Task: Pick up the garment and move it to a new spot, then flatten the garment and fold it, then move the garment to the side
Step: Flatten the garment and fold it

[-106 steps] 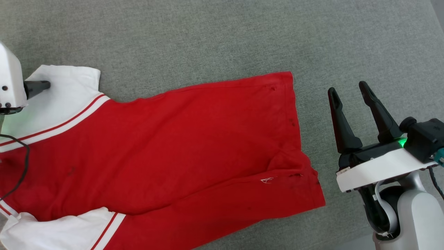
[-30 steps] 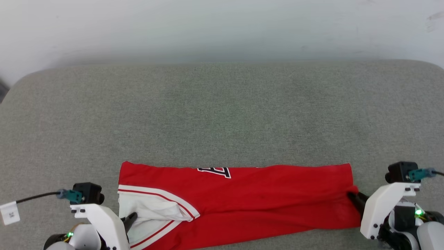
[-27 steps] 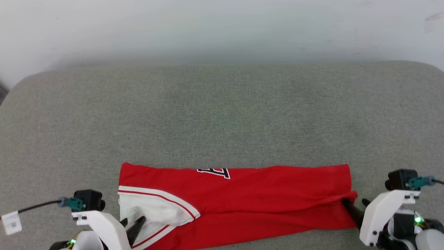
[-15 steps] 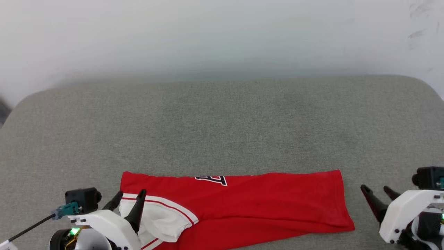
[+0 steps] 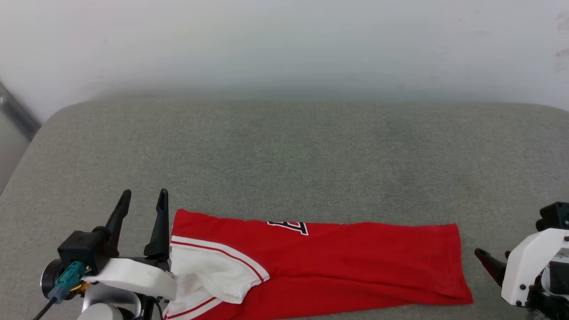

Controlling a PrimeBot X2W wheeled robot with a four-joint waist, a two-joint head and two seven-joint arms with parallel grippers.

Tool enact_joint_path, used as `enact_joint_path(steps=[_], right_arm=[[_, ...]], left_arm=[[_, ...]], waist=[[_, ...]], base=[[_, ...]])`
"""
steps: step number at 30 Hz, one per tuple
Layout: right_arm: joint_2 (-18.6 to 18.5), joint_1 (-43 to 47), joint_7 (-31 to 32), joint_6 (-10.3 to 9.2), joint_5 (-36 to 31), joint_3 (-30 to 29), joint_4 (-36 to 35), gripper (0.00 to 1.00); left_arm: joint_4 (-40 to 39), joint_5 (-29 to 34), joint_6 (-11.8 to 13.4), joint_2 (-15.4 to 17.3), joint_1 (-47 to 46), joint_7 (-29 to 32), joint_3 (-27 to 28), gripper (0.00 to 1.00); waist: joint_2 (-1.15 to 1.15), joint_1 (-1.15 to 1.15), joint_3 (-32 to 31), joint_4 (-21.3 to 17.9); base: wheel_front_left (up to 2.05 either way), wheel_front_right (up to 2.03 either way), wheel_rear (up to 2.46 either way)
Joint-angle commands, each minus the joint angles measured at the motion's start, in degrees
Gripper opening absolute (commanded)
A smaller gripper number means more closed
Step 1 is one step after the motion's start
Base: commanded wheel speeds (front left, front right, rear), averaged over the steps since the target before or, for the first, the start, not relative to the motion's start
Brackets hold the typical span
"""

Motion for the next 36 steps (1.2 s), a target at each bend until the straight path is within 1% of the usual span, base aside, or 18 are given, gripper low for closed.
enact_joint_path(steps=[1,5,8,16,17,18,20,25,28,32,36], right_arm=[[0.48,-1.17,0.62,-0.02,-0.56,0.16,0.18,1.0],[1.87,-2.23,1.7,-0.02,-1.09,0.43,2.62,1.0],[2.52,-3.49,1.62,-0.02,-1.03,1.0,5.72,1.0],[3.34,-4.39,3.02,-0.02,1.25,3.33,15.66,1.0],[3.33,-4.55,3.27,-0.01,1.57,3.8,16.43,0.47],[3.29,-4.66,3.14,-0.01,1.81,4.19,16.83,0.0],[2.73,-5.17,2.4,-0.01,2.49,5.17,16.63,0.0],[-0.07,-6.8,-0.62,-0.02,4.07,7.1,14.32,0.0],[-1.21,-6.99,-1.4,-0.03,4.77,7.38,13.17,0.0],[-2.29,-5.75,-0.96,-0.03,4.62,5.28,12.49,0.0],[-2.65,-3.93,-0.12,-0.03,3.55,0.21,11.52,0.0]], left_arm=[[-0.62,0.9,0.43,0.13,-0.96,-0.58,0.26,1.0],[-2.29,2.89,0.62,-0.9,-1.8,-1.37,0.49,1.0],[-3.06,3.67,0.49,-1.62,-2.37,-1.58,0.57,1.0],[-2.7,4.71,-0.51,-2.96,-2.64,-1.82,0.22,1.0],[-2.64,4.77,-0.63,-3.07,-2.53,-1.82,0.15,1.0],[-2.46,4.79,-0.64,-3.12,-2.31,-1.83,0.04,1.0],[-2.12,4.88,-0.56,-3.12,-1.62,-1.85,-0.01,1.0],[-1.56,4.67,-0.11,-3.27,-0.4,-1.6,-0.35,1.0],[-1.65,4.78,0.18,-2.91,0.14,-1.23,-0.57,1.0],[-2.06,4.95,0.44,-2.61,0.79,-0.68,-0.88,1.0],[-2.28,5.17,1.09,-2.37,1.39,-0.34,-1.06,1.0]], waist=[[0.0,0.01,1.75,1.44],[0.0,0.01,4.43,3.27],[0.0,0.01,5.97,4.28],[0.0,0.01,6.76,5.37],[0.0,0.01,6.6,5.31],[0.0,0.01,6.32,5.18],[0.0,0.01,5.71,4.8],[0.0,0.01,3.66,3.35],[0.0,0.01,2.69,2.26],[0.0,0.01,1.55,0.67],[0.0,0.01,0.91,-0.88]], base=[[0.0,0.0,0.0],[0.0,0.0,0.0],[0.0,0.0,0.0],[0.0,0.0,0.0],[0.0,0.0,0.0],[0.0,0.0,0.0],[0.0,0.0,0.0],[0.0,0.0,0.0],[0.0,0.0,0.0],[0.0,0.0,0.0],[0.0,0.0,0.0]])
